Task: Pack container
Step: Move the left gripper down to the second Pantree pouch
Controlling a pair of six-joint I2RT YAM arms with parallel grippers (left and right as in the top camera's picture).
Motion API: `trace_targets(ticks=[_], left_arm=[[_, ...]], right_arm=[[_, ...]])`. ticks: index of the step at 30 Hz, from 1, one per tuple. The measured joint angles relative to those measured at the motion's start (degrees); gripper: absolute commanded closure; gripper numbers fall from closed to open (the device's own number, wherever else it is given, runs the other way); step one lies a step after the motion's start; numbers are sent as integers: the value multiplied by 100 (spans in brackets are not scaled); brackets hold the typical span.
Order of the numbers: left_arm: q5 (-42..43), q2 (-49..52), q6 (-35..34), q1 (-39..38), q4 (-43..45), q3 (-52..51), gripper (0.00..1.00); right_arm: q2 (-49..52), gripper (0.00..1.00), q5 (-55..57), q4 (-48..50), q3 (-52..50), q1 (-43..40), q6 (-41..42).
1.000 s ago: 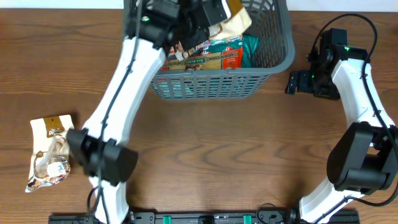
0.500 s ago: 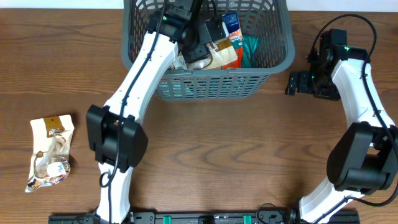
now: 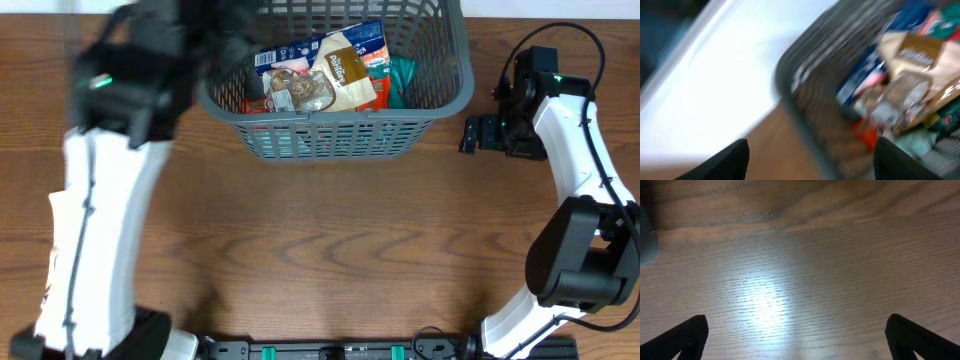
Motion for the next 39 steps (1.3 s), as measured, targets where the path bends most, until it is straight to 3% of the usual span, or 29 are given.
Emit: trace_targets(ticks=[5,11,22,28,39], left_arm=[[-177,-446,-804,979,-1338,-2,22],[-214,-868,-1425,1685,-1600,-579,17],[-219,-3351,-1934,2402,-1362,-4253,1],[-160,-4583,-2035,2859,-1327,-5407,2],[551,-3849,-2129,4201,-664,-5781,1]], right_arm=[[0,1,0,2,0,0,-2],[0,1,2,9,0,0,-2],[0,1,20,59,-11,0,-4],[0,1,20,96,-13,0,-4],[0,1,20,98,-13,0,-4]])
